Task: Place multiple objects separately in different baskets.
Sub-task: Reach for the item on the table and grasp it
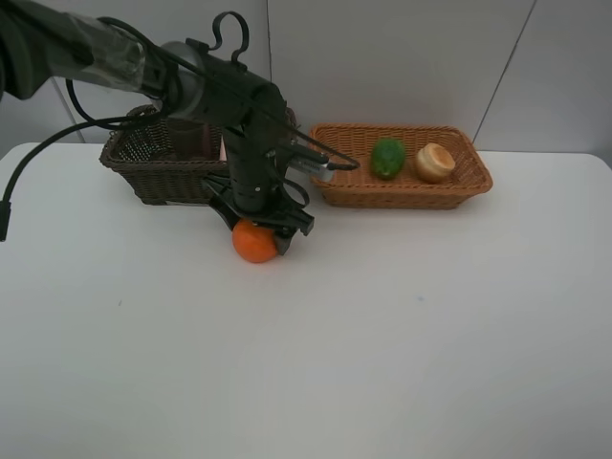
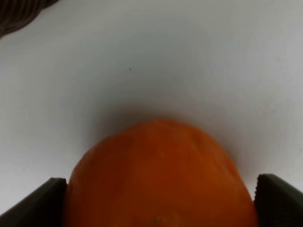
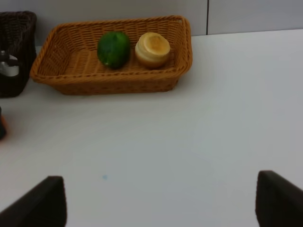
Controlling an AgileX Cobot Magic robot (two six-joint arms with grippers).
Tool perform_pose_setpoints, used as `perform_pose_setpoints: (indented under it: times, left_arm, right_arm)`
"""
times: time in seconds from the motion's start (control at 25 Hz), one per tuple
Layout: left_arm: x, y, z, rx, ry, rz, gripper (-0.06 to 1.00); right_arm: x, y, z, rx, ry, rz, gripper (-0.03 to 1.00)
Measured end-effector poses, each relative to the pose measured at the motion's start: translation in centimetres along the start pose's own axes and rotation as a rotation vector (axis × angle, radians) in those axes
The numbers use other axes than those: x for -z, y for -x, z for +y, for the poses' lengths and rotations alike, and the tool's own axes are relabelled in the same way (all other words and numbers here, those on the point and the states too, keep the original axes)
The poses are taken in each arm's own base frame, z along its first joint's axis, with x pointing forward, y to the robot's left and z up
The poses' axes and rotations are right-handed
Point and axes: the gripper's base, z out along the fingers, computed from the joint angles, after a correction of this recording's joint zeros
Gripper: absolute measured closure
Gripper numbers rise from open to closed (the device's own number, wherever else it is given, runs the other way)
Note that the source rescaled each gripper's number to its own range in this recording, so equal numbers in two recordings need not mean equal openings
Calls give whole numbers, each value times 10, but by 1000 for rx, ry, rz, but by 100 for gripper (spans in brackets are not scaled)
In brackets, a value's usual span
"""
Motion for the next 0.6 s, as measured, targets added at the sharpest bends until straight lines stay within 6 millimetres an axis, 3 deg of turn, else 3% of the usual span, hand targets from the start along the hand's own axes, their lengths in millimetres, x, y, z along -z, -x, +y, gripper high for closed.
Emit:
perform_pose_setpoints:
  times: [0.6]
  left_arm:
    - [-1, 0, 0, 0, 0, 0, -5]
  right_arm:
    - [0, 0, 0, 0, 0, 0, 15]
